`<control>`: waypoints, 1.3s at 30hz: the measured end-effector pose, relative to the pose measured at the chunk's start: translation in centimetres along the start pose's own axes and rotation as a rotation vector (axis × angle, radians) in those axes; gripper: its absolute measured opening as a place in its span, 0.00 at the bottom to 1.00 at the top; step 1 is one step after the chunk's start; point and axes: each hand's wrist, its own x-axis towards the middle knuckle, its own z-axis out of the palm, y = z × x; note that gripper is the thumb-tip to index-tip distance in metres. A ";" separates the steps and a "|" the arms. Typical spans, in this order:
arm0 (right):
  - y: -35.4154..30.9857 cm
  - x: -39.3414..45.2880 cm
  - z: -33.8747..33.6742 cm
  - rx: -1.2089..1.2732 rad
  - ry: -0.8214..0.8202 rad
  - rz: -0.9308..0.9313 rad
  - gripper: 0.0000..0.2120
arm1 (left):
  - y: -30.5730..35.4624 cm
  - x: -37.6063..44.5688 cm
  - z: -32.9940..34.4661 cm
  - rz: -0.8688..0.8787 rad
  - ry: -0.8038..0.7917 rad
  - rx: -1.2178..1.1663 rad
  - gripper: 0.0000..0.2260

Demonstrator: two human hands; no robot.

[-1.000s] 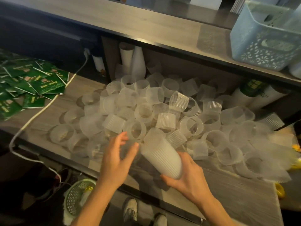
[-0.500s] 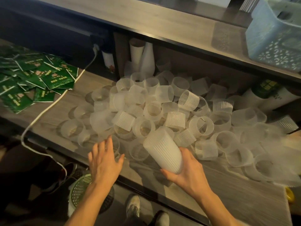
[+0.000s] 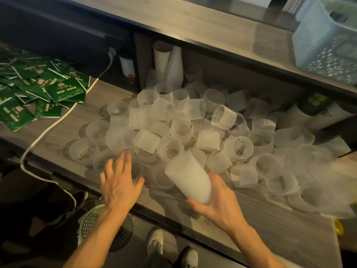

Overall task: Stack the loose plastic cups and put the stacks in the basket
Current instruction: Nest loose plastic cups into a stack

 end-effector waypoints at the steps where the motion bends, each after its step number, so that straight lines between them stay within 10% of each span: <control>1: 0.0 0.0 0.0 0.003 0.001 0.000 0.39 | -0.1 0.0 0.1 0.011 0.003 0.008 0.38; 10: 0.4 -0.4 -0.2 0.011 -0.007 0.015 0.40 | -0.1 -0.8 -0.2 0.087 0.152 -0.102 0.33; 22: 0.2 0.2 -1.6 -0.021 -0.039 -0.092 0.41 | 6.5 0.0 -8.1 0.119 -0.048 -1.074 0.26; 39: 0.5 0.1 -1.0 -0.002 -0.020 -0.088 0.42 | 6.8 1.0 -7.7 0.215 -0.196 -0.951 0.26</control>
